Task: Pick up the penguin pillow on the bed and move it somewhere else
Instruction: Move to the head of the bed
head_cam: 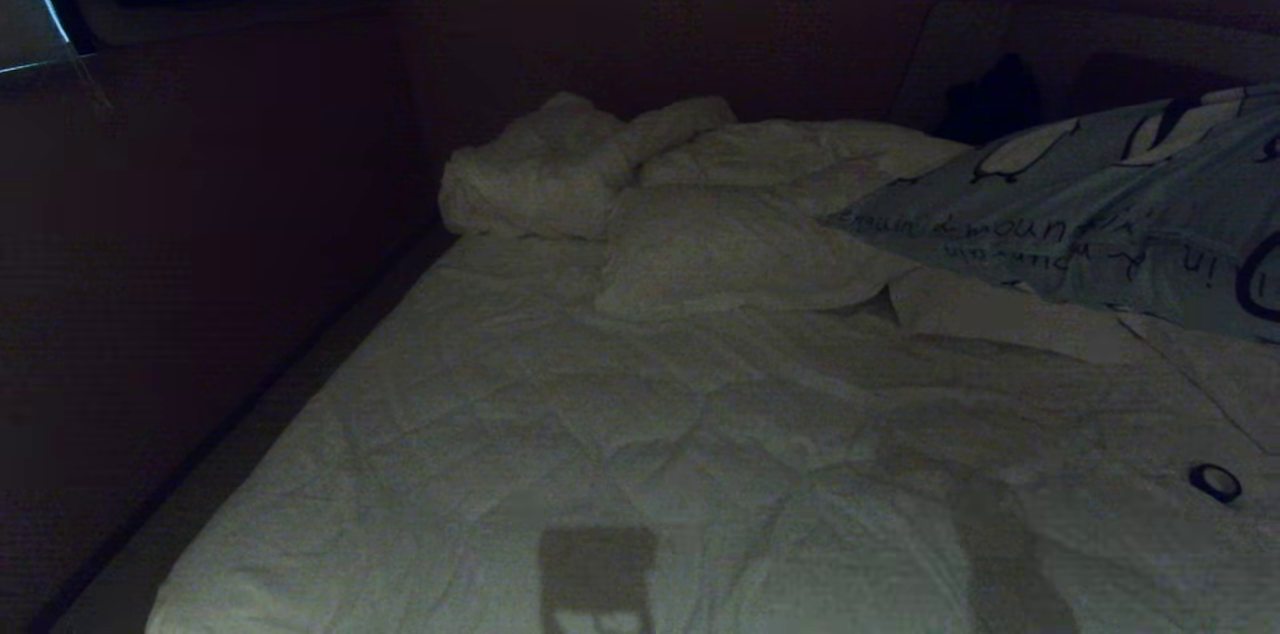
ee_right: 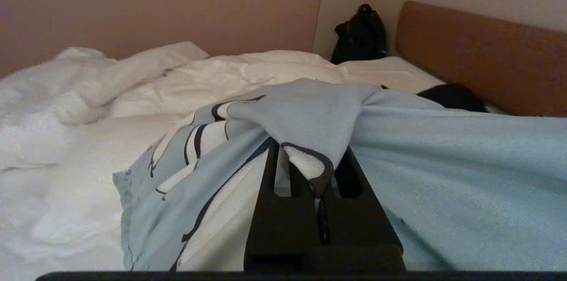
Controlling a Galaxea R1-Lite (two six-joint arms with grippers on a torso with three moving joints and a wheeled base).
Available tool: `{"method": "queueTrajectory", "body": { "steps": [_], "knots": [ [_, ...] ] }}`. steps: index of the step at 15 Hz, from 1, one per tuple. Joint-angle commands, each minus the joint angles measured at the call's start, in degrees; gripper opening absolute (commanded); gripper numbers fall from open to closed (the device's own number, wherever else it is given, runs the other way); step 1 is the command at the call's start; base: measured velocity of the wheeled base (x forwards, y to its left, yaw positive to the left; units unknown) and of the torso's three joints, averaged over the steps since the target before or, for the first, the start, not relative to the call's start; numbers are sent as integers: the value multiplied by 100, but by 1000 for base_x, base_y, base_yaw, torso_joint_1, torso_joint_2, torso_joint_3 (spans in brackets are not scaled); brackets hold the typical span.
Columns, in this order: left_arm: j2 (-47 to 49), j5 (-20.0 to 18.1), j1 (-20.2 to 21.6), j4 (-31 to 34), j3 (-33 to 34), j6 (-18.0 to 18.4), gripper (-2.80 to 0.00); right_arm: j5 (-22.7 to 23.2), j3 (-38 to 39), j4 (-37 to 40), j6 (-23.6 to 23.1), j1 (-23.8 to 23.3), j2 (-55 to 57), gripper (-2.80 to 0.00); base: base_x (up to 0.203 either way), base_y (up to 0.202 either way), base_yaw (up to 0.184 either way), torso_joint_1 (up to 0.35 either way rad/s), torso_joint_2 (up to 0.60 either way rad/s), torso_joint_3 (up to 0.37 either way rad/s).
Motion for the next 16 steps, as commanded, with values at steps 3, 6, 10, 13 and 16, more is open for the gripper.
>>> {"method": "queueTrajectory", "body": {
  "steps": [3,6,10,13,16],
  "knots": [
    [-2,2,0,-7,9,-4,-280,6,1,-22,2,6,20,-280,0,-197,3,1,2,3],
    [-2,2,0,-7,9,-4,-280,6,1,-18,0,6,29,-280,0,-192,2,2,2,3],
    [-2,-7,0,-7,9,-4,-280,6,1,-18,0,6,47,-280,0,-192,2,3,2,3],
    [-2,2,0,-7,9,-4,-280,6,1,-18,0,6,56,-280,0,-192,1,2,2,0],
    [-2,-6,-1,-7,9,-4,-280,15,1,-18,0,6,61,-280,0,-196,0,1,4,5]
  ]
}}
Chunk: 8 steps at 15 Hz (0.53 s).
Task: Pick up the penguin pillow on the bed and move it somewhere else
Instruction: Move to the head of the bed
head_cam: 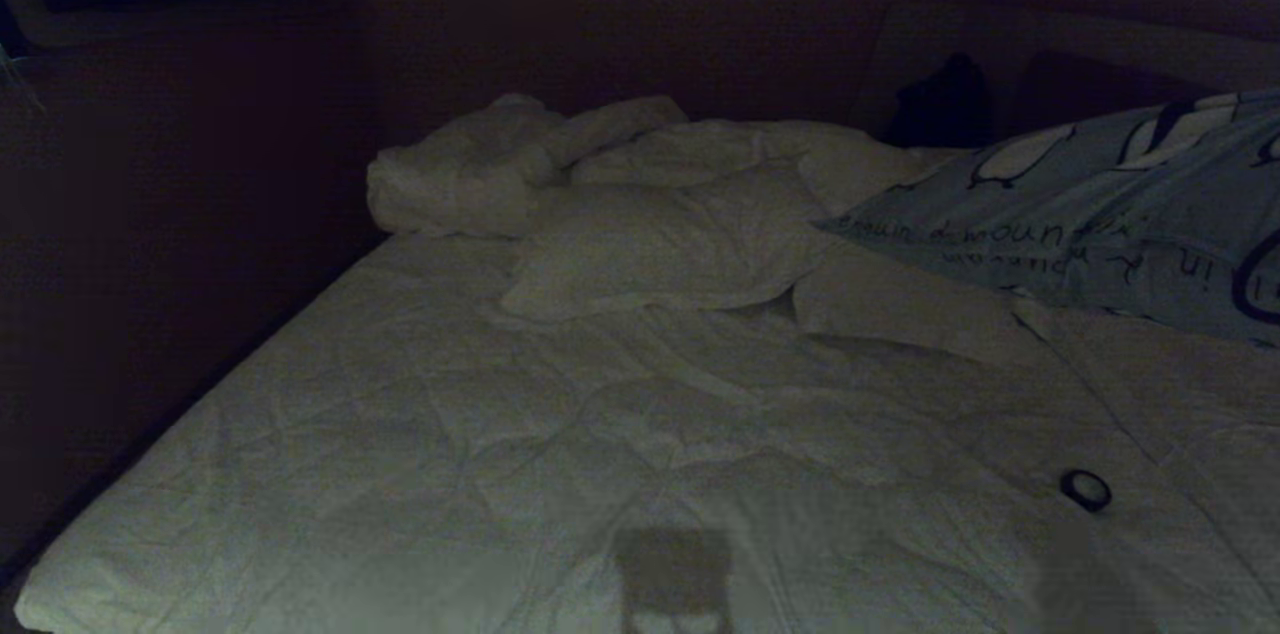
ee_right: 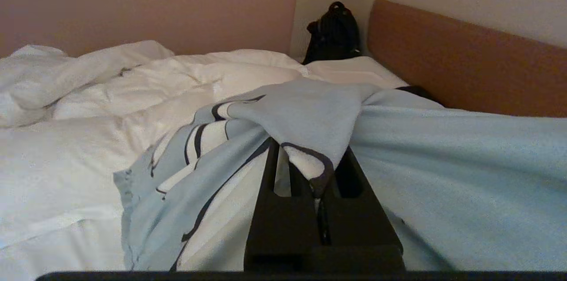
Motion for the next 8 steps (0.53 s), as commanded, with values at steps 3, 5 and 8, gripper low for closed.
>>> {"method": "queueTrajectory", "body": {
  "steps": [3,5,8],
  "knots": [
    [-2,6,2,-1,9,9,-280,6,1,-21,1,0,17,-280,0,-192,2,8,3,0],
    [-2,6,2,-1,9,-8,-280,15,1,-21,1,0,17,-280,0,-170,2,3,5,0],
    [-2,-3,2,-1,9,-8,-280,156,4,-12,9,0,20,-280,0,-29,-1,1,1,1]
  ]
}}
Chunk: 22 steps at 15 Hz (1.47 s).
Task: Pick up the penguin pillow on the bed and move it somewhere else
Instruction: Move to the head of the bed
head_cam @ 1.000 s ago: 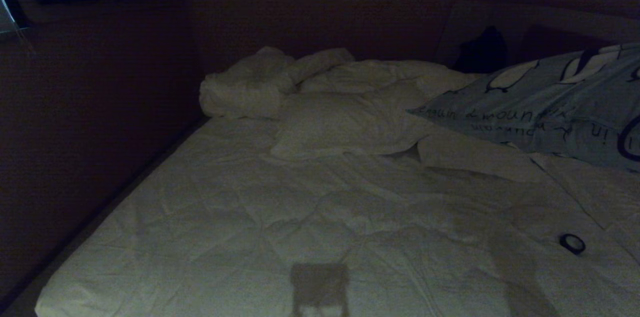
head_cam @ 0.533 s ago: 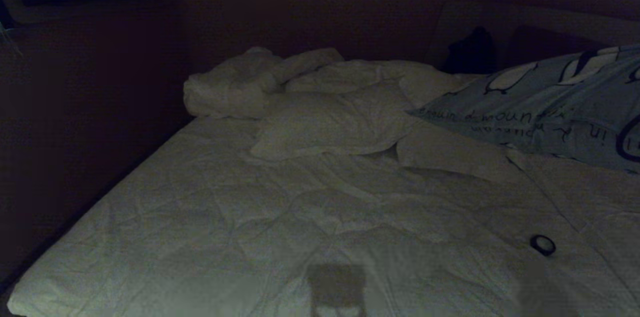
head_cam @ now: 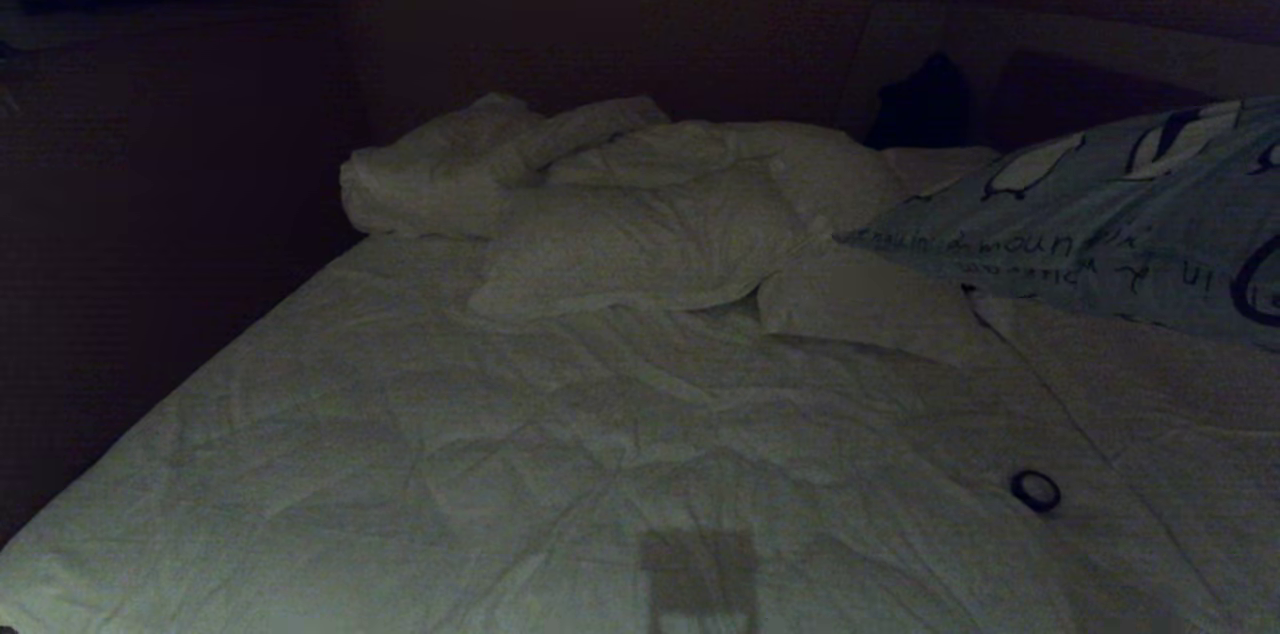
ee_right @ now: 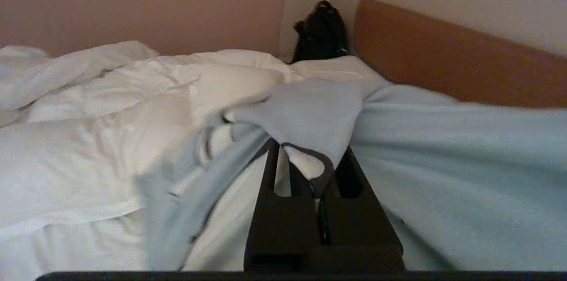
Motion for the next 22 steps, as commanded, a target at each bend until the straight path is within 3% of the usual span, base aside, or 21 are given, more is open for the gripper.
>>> {"method": "queueTrajectory", "body": {
  "steps": [1,10,15,22],
  "knots": [
    [-2,-1,5,-5,9,0,-280,63,-4,-20,1,-2,19,-280,0,0,0,0,0,0],
    [-2,-1,5,-5,9,18,-280,72,-48,-20,4,-161,123,-280,0,0,0,0,0,0],
    [-2,-1,5,-5,9,9,-280,72,-48,-20,4,-160,140,-280,-156,0,1,-1,2,2],
    [-2,8,5,4,9,27,-280,72,-48,-20,4,-160,131,-280,0,0,0,0,0,0]
  ]
}}
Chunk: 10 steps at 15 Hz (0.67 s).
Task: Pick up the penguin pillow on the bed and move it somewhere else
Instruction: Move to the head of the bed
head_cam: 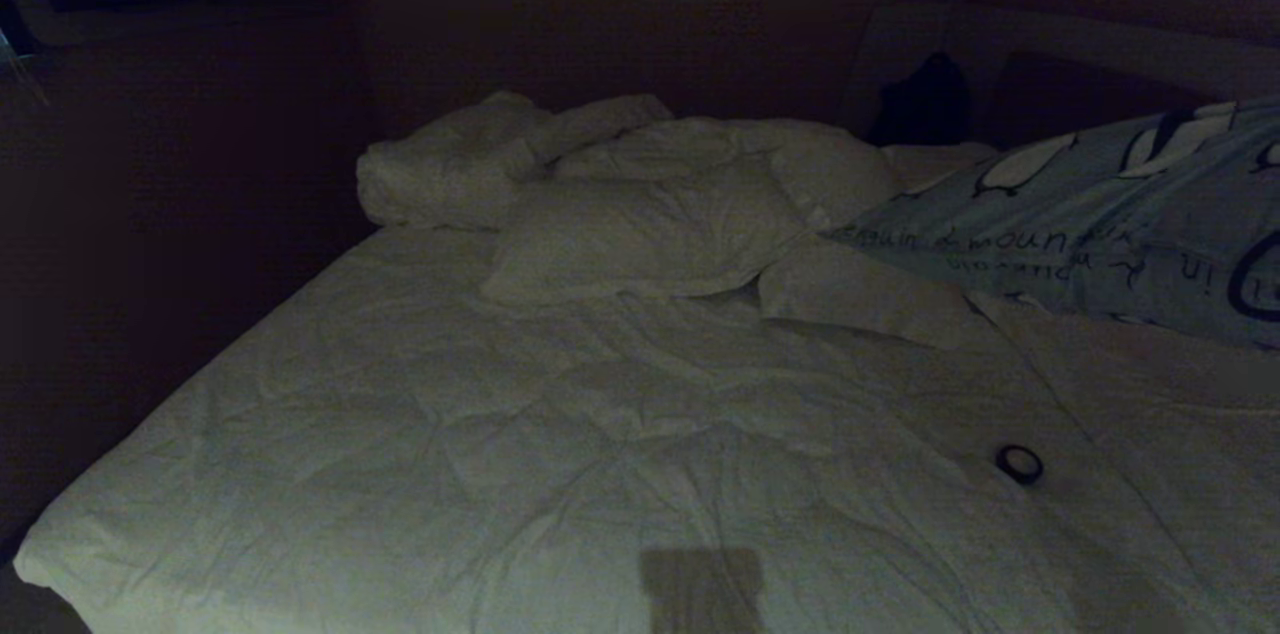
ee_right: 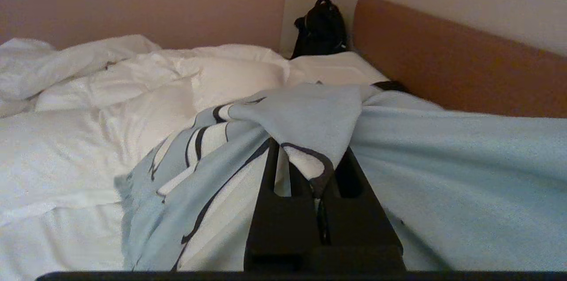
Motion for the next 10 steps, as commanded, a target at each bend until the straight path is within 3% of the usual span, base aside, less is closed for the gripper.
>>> {"method": "queueTrajectory", "body": {
  "steps": [1,4,10],
  "knots": [
    [-2,4,0,-1,9,-7,-280,5,1,-17,0,1,-3,-280,0,0,0,0,0,0],
    [-2,4,0,-1,9,-16,-280,5,1,-17,0,1,0,-280,-1,-27,1,0,1,2],
    [-2,4,0,-1,9,-16,-280,5,1,-17,0,1,6,-280,0,-180,2,2,3,2]
  ]
}}
